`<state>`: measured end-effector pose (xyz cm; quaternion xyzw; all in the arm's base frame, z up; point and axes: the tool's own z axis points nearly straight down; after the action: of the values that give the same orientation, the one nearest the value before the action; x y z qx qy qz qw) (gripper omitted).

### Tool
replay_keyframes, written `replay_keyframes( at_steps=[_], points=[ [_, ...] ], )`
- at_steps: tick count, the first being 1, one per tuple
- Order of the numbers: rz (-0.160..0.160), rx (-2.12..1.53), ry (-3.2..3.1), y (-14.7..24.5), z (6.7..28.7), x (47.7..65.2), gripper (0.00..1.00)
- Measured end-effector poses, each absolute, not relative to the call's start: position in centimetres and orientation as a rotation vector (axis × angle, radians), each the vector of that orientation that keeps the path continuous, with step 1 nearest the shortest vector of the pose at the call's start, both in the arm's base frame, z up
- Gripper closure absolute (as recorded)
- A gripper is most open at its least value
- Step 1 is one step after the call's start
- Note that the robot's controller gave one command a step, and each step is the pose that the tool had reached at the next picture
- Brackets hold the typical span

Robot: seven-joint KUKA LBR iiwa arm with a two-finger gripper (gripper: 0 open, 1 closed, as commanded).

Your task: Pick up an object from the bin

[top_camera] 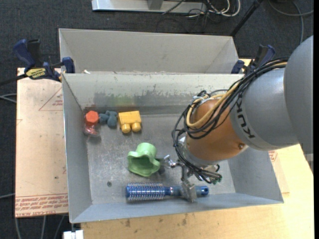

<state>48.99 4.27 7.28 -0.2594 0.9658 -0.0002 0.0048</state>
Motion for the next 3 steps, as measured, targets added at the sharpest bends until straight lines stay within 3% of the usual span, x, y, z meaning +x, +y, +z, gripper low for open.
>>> replay_keyframes(
  at_steps=[1, 2, 3],
  points=[
    [-0.003, -0.949, 2.990, 4.74, 7.19, 49.04, 0.00],
    [-0.003, -0.828, 3.015, 4.55, 7.50, 48.76, 0.00],
    [-0.001, -1.134, 2.915, 4.55, 7.28, 48.48, 0.00]
  ],
)
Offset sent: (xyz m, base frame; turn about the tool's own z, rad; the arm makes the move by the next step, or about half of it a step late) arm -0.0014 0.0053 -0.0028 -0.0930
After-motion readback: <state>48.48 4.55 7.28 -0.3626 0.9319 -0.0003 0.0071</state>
